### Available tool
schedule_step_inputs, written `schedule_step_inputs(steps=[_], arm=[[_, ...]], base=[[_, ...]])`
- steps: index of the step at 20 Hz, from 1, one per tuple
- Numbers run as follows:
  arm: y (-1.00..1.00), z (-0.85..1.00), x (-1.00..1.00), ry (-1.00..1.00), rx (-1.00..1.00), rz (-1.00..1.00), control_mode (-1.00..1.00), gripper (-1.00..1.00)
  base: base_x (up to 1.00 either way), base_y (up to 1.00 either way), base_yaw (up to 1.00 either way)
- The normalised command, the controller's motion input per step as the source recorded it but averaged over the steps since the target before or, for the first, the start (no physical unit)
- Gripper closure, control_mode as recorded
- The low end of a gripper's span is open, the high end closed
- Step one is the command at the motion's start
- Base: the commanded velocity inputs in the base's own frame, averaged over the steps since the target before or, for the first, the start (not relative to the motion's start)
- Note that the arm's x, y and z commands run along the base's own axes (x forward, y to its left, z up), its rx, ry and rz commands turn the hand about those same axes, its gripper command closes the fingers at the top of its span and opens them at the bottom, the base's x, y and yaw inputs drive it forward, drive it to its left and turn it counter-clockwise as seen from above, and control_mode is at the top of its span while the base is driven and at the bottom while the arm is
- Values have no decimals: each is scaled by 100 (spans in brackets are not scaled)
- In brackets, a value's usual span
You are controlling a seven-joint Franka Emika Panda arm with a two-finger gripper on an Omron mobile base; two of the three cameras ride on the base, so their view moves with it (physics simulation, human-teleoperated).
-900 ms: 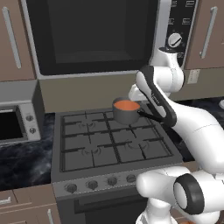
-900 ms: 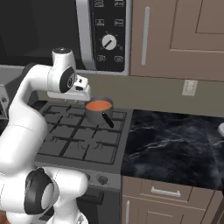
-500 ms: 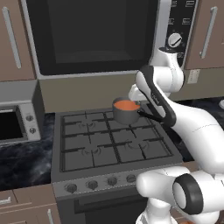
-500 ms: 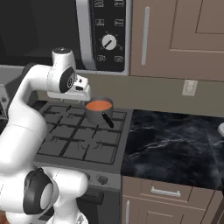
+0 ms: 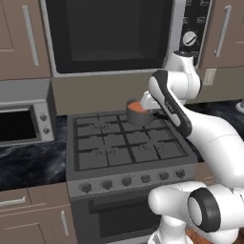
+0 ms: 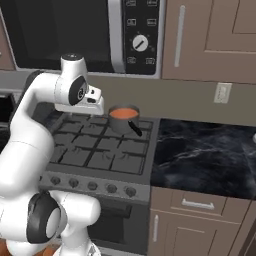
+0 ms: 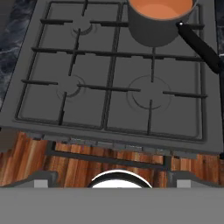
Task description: Wait until the marinara sauce is simmered to a deep red color and then turn off the stove.
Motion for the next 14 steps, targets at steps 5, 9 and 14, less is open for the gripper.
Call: schedule_step_inputs(steps=[5, 9, 14], arm=[[0, 0, 0, 0, 0, 0, 100, -100], [0, 0, 0, 0, 0, 0, 100, -100], [0, 0, 0, 0, 0, 0, 100, -100]], base=[[-11, 66, -1], [11, 49, 0], [35, 35, 0]])
